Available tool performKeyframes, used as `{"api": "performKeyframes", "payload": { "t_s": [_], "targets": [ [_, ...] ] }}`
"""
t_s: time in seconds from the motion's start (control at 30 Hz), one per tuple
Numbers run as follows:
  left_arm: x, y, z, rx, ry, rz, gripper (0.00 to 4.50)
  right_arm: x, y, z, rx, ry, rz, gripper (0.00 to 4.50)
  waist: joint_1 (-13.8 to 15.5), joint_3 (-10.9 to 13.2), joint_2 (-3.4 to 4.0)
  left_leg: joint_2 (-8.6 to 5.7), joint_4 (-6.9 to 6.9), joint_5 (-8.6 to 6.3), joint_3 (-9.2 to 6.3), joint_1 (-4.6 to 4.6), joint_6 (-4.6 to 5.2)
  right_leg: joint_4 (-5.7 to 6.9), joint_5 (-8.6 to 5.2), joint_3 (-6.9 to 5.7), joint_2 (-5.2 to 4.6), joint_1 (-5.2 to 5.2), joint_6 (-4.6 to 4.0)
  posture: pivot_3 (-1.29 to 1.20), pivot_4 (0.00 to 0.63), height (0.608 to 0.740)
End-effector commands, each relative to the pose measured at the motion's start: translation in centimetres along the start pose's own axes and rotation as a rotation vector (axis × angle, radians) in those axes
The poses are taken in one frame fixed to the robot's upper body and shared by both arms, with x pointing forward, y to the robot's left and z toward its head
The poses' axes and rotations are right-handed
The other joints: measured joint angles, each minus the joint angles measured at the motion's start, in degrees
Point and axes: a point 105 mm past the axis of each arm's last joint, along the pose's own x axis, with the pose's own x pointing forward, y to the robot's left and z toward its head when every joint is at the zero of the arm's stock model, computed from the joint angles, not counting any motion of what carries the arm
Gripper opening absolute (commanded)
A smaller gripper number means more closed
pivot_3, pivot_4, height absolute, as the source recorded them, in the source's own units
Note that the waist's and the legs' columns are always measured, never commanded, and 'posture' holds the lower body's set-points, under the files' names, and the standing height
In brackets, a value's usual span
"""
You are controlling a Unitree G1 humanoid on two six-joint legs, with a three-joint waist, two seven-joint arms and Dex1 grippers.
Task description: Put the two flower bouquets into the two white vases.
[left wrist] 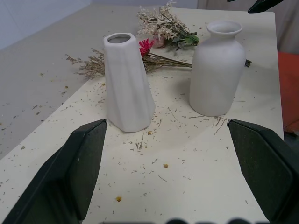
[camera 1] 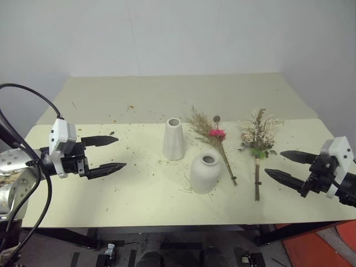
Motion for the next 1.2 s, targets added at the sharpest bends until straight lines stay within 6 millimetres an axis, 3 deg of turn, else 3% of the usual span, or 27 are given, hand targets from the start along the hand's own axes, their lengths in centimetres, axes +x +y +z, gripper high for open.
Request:
{"api": "performKeyframes", "payload": {
  "t_s": [0.03, 0.67, 1.2],
  "targets": [
    [0.1, 0.1, 0.8, 0.042, -0.014, -0.006, 4.50, -0.2, 0.0, 1.0, -0.033, -0.032, -0.020, 4.49, 0.03, 0.00, 0.00, 0.00, 0.00, 0.00, 0.00, 0.00, 0.00, 0.00, 0.00, 0.00, 0.00, 0.00, 0.00, 0.00, 0.150, 0.740],
    [0.4, 0.2, 0.9, 0.048, -0.018, -0.025, 4.50, -0.2, 0.1, 0.9, -0.031, -0.036, -0.020, 4.49, 0.02, 0.00, 0.00, 0.00, 0.00, 0.00, 0.00, 0.00, 0.00, 0.01, 0.00, 0.00, 0.00, 0.00, 0.00, 0.00, 0.150, 0.740],
    [1.1, 1.5, 2.1, 0.100, -0.040, -0.078, 4.50, 0.3, 0.2, 1.5, -0.060, -0.044, -0.025, 4.49, -0.03, 0.00, 0.00, -0.09, 0.00, 0.00, 0.01, -0.01, 0.01, 0.00, 0.00, 0.00, 0.00, 0.00, 0.00, 0.00, 0.150, 0.740]
  ]
}}
